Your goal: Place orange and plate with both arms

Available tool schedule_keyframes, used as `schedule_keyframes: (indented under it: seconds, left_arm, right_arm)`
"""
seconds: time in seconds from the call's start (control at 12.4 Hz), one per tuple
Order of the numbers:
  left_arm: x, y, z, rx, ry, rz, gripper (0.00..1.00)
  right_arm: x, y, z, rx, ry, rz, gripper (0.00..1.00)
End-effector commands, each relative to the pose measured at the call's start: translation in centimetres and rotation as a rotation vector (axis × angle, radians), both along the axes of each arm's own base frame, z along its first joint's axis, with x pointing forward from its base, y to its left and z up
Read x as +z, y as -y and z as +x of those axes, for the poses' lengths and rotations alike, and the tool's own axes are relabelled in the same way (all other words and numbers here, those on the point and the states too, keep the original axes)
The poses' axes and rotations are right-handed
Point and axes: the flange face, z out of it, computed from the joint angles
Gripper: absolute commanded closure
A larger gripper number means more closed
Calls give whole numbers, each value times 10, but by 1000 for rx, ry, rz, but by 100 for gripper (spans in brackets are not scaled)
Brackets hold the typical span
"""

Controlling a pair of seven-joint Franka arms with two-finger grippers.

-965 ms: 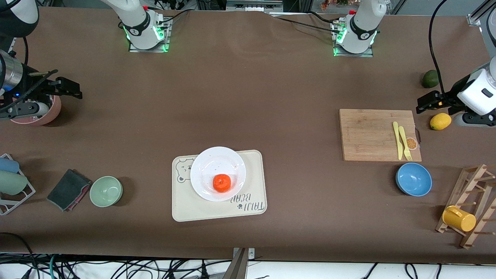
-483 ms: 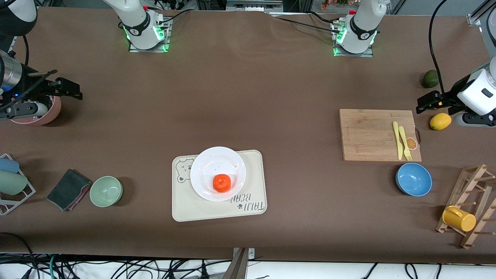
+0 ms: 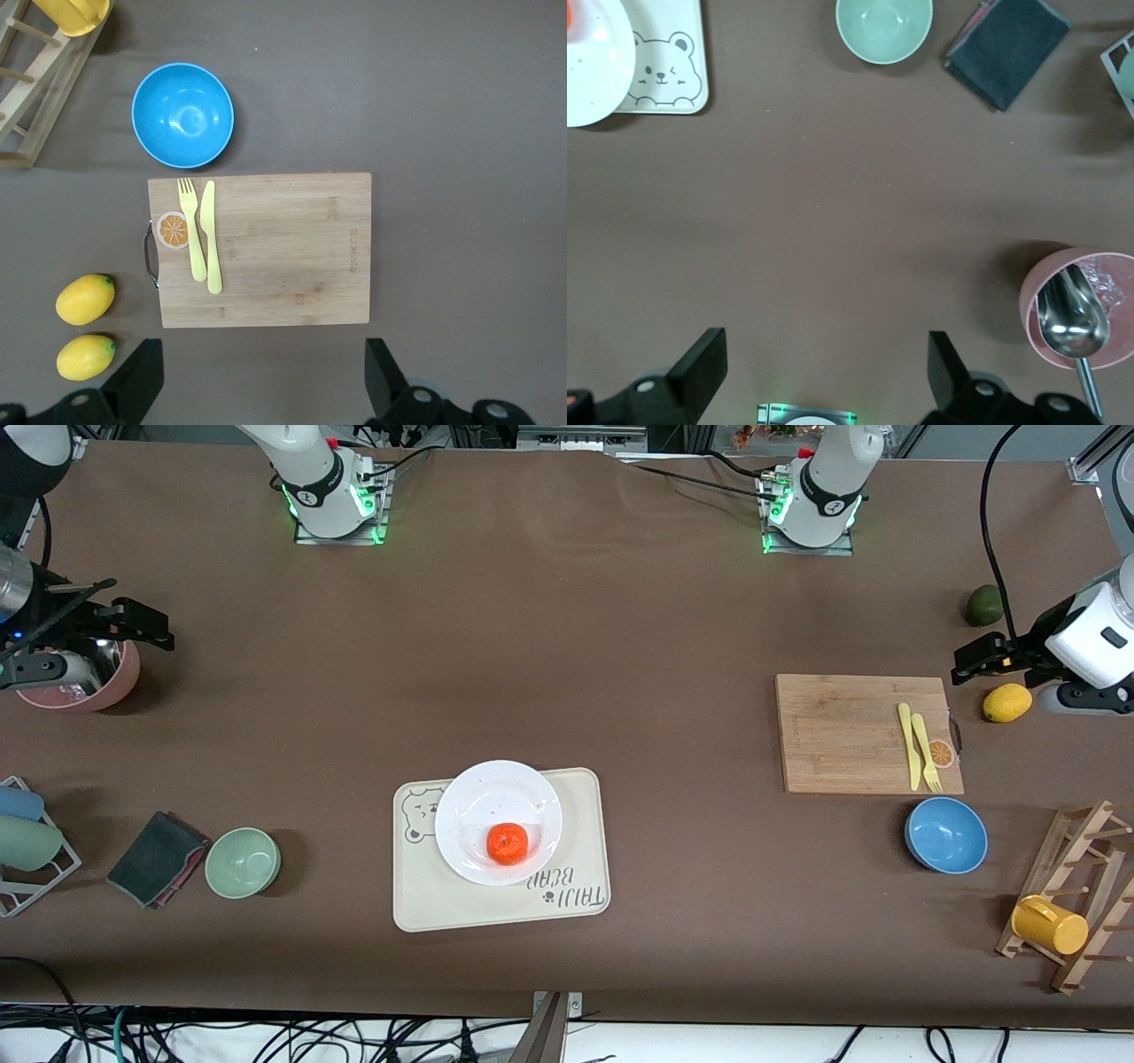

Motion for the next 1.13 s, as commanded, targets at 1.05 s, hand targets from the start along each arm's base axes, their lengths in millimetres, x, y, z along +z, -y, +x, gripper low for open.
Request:
schedule_keyframes:
  seconds: [1.05]
  left_arm:
    - [4, -4, -1, -12, 0, 11, 0]
  right_arm:
    - [18, -19, -3, 40, -4, -25, 0]
